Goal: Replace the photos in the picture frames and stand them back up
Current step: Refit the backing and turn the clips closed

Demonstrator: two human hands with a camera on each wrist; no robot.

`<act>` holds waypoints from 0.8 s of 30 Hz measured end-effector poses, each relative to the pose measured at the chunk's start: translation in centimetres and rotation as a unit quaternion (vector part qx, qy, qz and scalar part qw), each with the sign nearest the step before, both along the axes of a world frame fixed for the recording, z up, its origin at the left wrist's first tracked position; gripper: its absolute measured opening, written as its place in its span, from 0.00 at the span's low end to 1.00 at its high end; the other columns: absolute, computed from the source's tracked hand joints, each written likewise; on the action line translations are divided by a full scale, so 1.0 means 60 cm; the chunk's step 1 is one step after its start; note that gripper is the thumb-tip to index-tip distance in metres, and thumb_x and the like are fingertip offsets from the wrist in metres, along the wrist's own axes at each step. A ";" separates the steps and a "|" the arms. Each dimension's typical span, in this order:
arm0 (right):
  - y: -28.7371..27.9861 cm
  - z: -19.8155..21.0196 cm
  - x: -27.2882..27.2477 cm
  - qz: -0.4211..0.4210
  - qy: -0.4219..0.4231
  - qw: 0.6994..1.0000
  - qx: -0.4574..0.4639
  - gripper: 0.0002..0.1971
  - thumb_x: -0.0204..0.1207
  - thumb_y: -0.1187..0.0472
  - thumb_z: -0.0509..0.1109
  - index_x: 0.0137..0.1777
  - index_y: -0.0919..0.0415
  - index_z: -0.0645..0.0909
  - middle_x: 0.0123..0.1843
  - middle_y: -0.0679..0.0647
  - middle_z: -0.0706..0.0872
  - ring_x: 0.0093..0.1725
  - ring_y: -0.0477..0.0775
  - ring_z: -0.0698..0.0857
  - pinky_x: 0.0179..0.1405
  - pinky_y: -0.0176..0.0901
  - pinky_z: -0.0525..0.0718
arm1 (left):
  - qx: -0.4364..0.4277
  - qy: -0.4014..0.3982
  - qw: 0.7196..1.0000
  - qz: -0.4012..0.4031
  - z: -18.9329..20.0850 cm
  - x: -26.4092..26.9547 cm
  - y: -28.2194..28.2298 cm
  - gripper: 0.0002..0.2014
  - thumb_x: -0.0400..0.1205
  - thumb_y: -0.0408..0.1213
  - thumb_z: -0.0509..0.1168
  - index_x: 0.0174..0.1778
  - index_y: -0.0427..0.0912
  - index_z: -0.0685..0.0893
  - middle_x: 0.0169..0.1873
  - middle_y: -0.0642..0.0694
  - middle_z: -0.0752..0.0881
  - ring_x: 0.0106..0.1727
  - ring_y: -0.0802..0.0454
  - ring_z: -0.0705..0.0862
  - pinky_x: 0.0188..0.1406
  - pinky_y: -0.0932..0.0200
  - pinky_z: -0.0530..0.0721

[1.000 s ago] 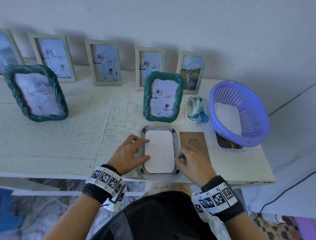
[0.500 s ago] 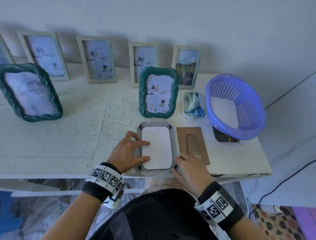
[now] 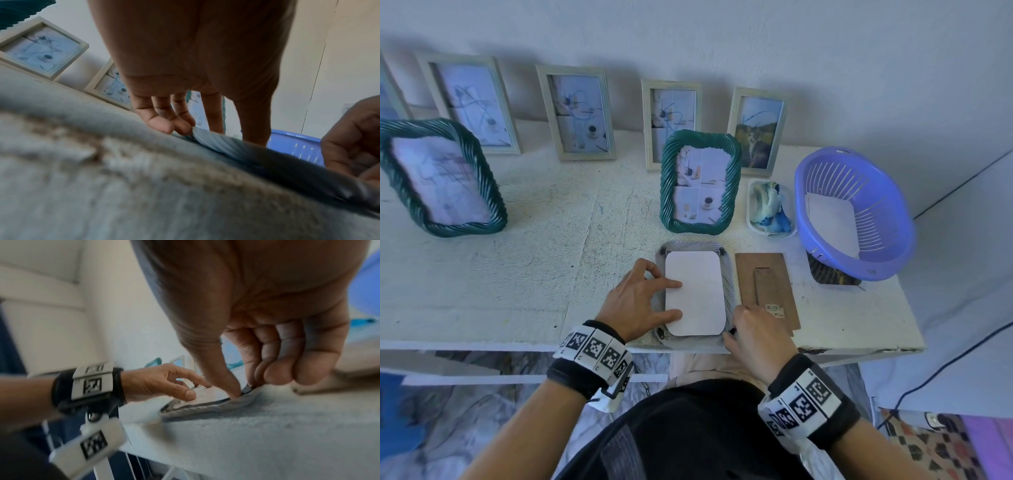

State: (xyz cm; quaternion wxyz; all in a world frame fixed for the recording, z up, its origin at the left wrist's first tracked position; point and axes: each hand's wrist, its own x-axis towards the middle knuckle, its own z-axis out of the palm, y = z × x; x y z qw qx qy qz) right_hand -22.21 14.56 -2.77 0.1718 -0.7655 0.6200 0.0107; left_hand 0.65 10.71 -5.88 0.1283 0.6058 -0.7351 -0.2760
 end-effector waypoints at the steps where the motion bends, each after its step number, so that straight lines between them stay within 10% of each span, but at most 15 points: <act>1: -0.002 -0.004 0.000 -0.017 -0.016 1.000 0.012 0.07 0.80 0.57 0.63 0.42 0.59 0.75 0.40 0.53 0.80 0.41 0.53 0.81 0.34 0.39 0.69 | 0.001 -0.002 1.000 0.000 0.000 0.000 0.000 0.27 0.70 0.59 0.75 0.66 0.61 0.83 0.59 0.56 0.68 0.51 0.59 0.74 0.52 0.55 0.80; 24: 0.015 -0.016 0.000 -0.118 -0.170 0.978 0.024 0.01 0.74 0.63 0.72 0.43 0.60 0.84 0.35 0.46 0.82 0.38 0.48 0.81 0.39 0.40 0.79 | 0.004 -0.001 1.000 0.002 -0.001 -0.001 0.001 0.27 0.71 0.59 0.75 0.67 0.60 0.83 0.59 0.56 0.68 0.55 0.56 0.77 0.51 0.54 0.81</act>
